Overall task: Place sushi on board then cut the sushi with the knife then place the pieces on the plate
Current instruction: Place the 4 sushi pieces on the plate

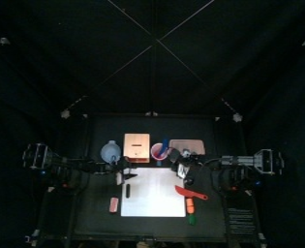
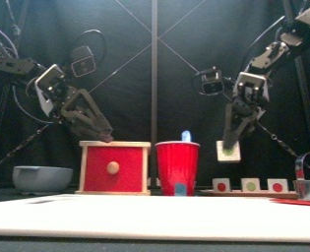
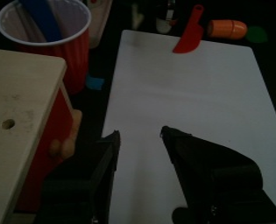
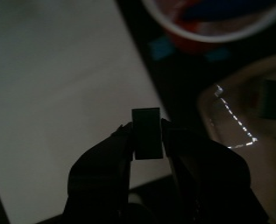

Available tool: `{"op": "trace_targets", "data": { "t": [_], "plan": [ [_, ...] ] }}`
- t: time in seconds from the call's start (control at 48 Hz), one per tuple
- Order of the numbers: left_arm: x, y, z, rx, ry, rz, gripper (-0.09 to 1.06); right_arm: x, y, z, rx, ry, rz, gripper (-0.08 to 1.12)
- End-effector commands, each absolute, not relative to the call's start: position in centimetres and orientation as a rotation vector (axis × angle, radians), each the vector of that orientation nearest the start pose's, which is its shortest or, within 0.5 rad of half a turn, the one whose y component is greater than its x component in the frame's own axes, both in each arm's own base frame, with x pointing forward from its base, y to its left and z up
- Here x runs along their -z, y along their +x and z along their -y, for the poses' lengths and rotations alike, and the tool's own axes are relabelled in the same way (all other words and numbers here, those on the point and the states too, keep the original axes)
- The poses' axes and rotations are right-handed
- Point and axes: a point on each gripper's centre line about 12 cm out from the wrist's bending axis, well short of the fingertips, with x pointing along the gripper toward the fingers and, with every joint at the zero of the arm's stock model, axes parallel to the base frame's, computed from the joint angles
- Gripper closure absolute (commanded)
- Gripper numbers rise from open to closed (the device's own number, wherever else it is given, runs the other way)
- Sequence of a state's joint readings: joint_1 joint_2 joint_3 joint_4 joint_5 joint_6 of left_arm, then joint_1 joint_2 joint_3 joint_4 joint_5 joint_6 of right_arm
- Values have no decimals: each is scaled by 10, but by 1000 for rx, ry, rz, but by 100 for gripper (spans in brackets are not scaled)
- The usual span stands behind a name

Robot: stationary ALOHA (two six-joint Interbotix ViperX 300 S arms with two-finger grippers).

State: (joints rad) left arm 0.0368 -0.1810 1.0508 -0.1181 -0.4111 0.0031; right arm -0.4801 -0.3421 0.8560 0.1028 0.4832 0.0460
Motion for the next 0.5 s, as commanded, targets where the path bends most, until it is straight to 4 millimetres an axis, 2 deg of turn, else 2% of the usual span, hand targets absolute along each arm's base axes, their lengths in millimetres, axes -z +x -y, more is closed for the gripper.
{"op": "trace_targets", "data": {
  "t": [0.021,0.104,0.25,0.5],
  "plan": [
    [-157,308,-18,-109,-102,-433,16,-196,233,154,568,384,-908,40],
    [-157,307,-18,-110,-102,-435,16,-189,221,171,633,420,-923,40],
    [-156,307,-18,-111,-102,-436,16,-171,203,187,701,456,-978,40],
    [-156,306,-19,-111,-98,-438,16,-140,188,198,749,507,-1045,39]
  ]
}}
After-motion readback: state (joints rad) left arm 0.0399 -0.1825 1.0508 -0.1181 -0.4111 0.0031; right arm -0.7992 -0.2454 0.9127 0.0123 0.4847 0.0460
